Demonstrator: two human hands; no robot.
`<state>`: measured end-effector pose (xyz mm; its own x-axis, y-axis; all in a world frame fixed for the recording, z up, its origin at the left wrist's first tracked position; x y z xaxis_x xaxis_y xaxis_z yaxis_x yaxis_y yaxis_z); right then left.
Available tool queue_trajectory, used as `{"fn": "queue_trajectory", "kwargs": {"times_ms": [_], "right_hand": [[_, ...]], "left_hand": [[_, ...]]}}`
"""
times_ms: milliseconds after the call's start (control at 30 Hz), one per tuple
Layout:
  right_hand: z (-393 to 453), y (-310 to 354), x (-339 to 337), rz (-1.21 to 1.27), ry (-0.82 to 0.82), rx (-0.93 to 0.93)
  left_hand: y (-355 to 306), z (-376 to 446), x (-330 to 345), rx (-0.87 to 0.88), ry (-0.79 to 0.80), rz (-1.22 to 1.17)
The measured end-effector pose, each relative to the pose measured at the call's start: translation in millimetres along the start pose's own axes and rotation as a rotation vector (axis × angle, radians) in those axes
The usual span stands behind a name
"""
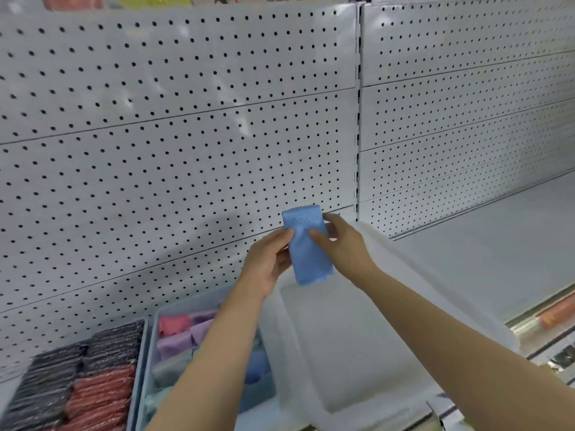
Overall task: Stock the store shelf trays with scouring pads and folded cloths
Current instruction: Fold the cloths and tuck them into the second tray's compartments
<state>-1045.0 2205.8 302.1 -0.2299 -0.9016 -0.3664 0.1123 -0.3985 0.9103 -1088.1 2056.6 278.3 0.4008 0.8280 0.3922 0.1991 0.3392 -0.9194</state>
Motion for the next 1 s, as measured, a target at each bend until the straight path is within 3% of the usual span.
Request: {"fn": "queue_trajectory", "kwargs": {"times_ms": [100, 200, 400, 500, 600, 700, 800, 867, 1000], "right_hand": [[-8.3, 20.7, 27.5, 0.238, 0.065, 0.001], [-15.3, 31.6, 50.6, 0.307, 0.079, 0.004], [-28.6, 36.8, 88.0, 0.411, 0.116, 0.029], [-36.3, 44.7, 104.2, 0.441, 0.254, -0.007], [-46.3, 44.2, 122.2, 0.269, 0.417, 0.000], [-55.7, 44.4, 127.4, 0.041, 0.390, -0.031], [-61.2, 44.2, 129.8, -0.439, 0.361, -0.142], [-70.3, 39.0, 135.8, -0.608, 0.437, -0.178], [-103.7, 21.3, 150.6, -0.568, 0.684, -0.116]], "left_hand": [[-14.3, -26.1, -20.3, 0.018, -0.074, 0.011], [-28.5, -50.2, -40.2, 0.054, -0.175, 0.166], [-48.8, -95.0, -63.3, 0.149, -0.086, 0.475], [-55.7, -108.1, -79.0, 0.226, -0.171, 0.651], [-56.1, -120.2, -93.6, 0.183, -0.201, 0.792], [-49.2, -133.2, -96.3, 0.098, -0.182, 1.069], [-39.2, -141.6, -89.4, 0.073, -0.120, 1.365], [-22.1, -145.6, -90.4, 0.040, -0.032, 1.358], [18.1, -159.9, -98.0, -0.017, 0.067, 1.260]]}}
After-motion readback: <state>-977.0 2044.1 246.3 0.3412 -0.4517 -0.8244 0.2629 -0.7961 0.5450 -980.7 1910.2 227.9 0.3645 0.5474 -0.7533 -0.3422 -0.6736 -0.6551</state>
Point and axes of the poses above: each hand's wrist, its own z-axis towards the middle knuckle, its own x-axis out of the palm, y = z × x, the point moved 7 cm from there along z, towards the middle knuckle, and after that the axes turned 7 degrees about y, right-handed, at the moved point
